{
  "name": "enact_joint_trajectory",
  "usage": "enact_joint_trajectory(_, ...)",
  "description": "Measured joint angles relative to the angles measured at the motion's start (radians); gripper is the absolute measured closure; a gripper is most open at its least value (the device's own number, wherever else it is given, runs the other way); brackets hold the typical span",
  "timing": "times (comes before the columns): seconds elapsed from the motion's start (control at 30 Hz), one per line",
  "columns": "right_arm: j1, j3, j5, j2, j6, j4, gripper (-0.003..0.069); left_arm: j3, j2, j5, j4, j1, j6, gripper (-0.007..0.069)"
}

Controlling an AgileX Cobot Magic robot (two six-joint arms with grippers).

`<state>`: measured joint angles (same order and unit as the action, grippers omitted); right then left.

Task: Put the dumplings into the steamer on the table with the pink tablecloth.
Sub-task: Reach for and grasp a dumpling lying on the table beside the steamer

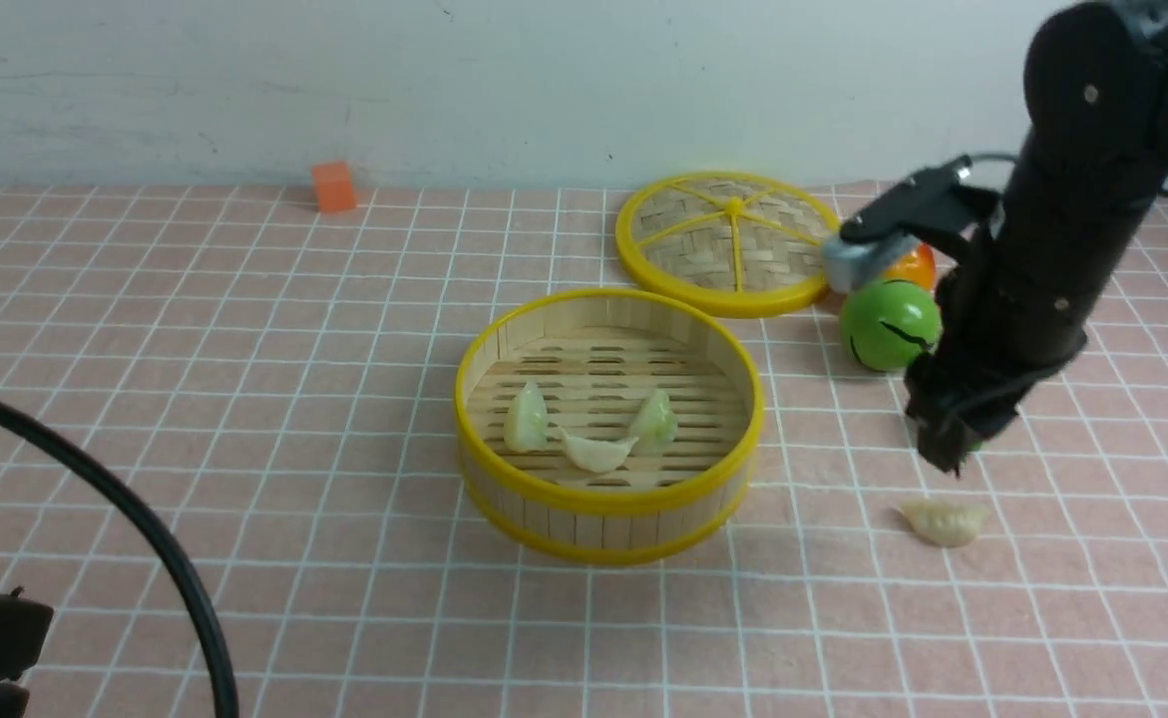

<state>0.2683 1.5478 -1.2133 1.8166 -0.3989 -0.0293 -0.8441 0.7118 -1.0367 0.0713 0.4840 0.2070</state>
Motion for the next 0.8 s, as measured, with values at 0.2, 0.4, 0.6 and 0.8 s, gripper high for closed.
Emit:
enact_joint_trajectory(0.2,-0.054,-0.144,0.216,0.037,-0.165,0.002,0.0197,0.000,0.000,0.000,0.000,0.000,0.000,0.0631)
enact_joint_trajectory(0.4,-0.056,-0.150,0.281,0.134,-0.269,0.013,0.0201,0.000,0.000,0.000,0.000,0.000,0.000,0.0627)
enact_joint_trajectory(0.6,-0.056,-0.150,0.295,0.199,-0.267,0.043,0.0322,0.000,0.000,0.000,0.000,0.000,0.000,0.0624)
enact_joint_trajectory(0.8,-0.053,-0.072,0.255,0.196,-0.173,0.107,0.0462,0.000,-0.001,0.000,0.002,0.000,0.000,0.0620)
